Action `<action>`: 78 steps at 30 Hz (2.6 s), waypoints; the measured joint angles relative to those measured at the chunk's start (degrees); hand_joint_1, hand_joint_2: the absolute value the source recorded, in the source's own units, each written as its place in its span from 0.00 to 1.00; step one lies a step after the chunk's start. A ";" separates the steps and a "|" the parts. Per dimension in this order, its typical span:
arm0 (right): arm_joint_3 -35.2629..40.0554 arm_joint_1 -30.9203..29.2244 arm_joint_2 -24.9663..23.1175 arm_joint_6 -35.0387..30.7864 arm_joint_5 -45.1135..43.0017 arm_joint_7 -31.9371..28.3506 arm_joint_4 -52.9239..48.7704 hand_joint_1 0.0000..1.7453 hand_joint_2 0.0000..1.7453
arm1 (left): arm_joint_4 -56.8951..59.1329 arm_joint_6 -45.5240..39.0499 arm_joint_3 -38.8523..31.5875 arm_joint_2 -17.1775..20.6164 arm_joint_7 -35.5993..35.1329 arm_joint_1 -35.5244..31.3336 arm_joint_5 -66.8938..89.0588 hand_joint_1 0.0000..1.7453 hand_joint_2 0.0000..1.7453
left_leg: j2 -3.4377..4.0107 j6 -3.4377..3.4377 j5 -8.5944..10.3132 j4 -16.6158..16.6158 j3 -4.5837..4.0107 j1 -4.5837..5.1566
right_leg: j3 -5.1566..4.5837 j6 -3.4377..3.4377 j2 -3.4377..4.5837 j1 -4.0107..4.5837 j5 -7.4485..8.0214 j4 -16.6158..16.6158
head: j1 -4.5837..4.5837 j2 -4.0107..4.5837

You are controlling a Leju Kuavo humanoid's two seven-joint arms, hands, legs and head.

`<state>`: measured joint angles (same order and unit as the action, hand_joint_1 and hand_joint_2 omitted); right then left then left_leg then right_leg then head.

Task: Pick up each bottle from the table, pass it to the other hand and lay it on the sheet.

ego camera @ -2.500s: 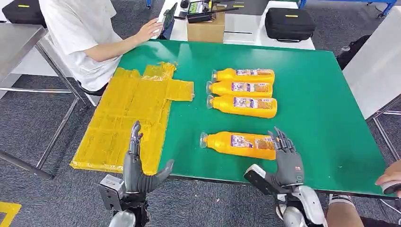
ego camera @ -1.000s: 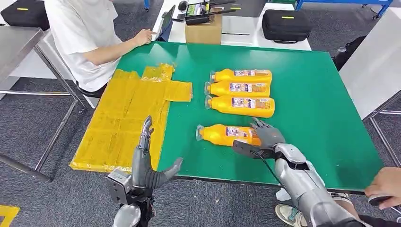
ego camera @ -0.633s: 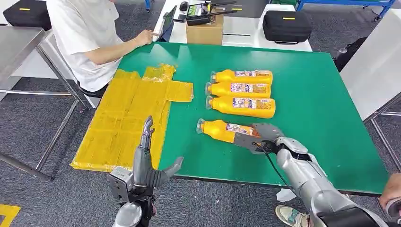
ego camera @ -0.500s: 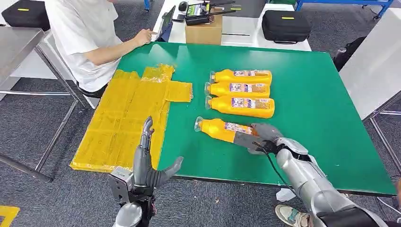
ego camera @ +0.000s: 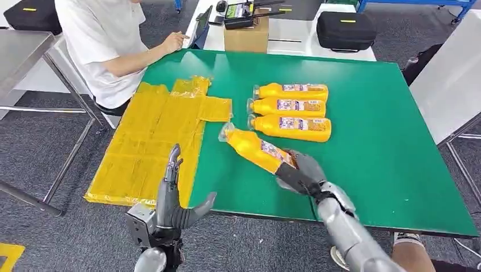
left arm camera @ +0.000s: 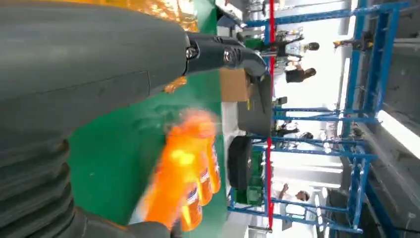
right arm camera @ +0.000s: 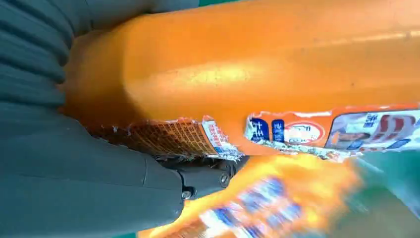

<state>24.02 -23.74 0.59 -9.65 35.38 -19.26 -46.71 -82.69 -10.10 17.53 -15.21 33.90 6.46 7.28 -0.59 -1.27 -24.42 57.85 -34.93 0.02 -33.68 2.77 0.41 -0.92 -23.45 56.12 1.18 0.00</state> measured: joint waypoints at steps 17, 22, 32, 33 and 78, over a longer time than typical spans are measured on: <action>-2.42 22.44 -10.49 -17.35 -15.84 -14.68 -45.35 1.00 1.00 | -0.28 12.51 9.40 5.09 0.17 2.16 -0.33 0.00 1.00 | -0.25 0.11 -0.11 -0.01 -0.44 0.02 | -0.41 0.01 -0.28 -0.05 -0.21 -0.02 | -0.09 0.02; 2.86 21.64 -10.38 -0.84 -6.01 -10.60 -40.66 1.00 1.00 | -0.72 18.47 9.99 5.46 2.12 1.48 -1.97 0.00 1.00 | -0.13 0.14 -0.09 -0.01 -0.40 -0.04 | -0.41 0.00 -0.25 0.01 -0.21 0.00 | -0.06 0.00; 13.76 18.64 -11.25 0.60 0.25 -10.40 -29.83 1.00 1.00 | -3.36 18.93 6.29 3.52 -0.53 0.76 -9.34 0.00 1.00 | -0.28 0.16 -0.08 -0.01 -0.47 -0.10 | -0.42 -0.03 -0.32 0.07 -0.23 -0.01 | -0.09 0.00; 14.81 18.78 -11.25 -0.21 0.64 -10.82 -29.11 1.00 1.00 | -3.43 19.12 5.81 3.04 -1.27 0.29 -10.21 0.00 1.00 | -0.27 0.16 -0.08 -0.01 -0.49 -0.10 | -0.44 -0.03 -0.31 0.07 -0.23 -0.01 | -0.07 0.00; 20.55 26.82 -4.54 -11.08 4.86 -4.81 -27.14 0.00 0.00 | -2.82 29.19 -5.33 -0.28 -12.72 -2.36 -35.99 1.00 1.00 | -0.07 0.15 -0.10 -0.01 -0.49 -0.09 | -0.50 -0.03 -0.26 0.07 -0.23 -0.02 | -0.09 0.00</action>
<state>44.57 3.08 -3.96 -20.73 40.24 -24.07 -73.85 -85.51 19.09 12.20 -15.50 21.18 4.10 -28.71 -0.66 -1.11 -24.51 57.84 -35.41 -0.07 -34.18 2.75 0.15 -0.85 -23.68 56.10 1.09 0.00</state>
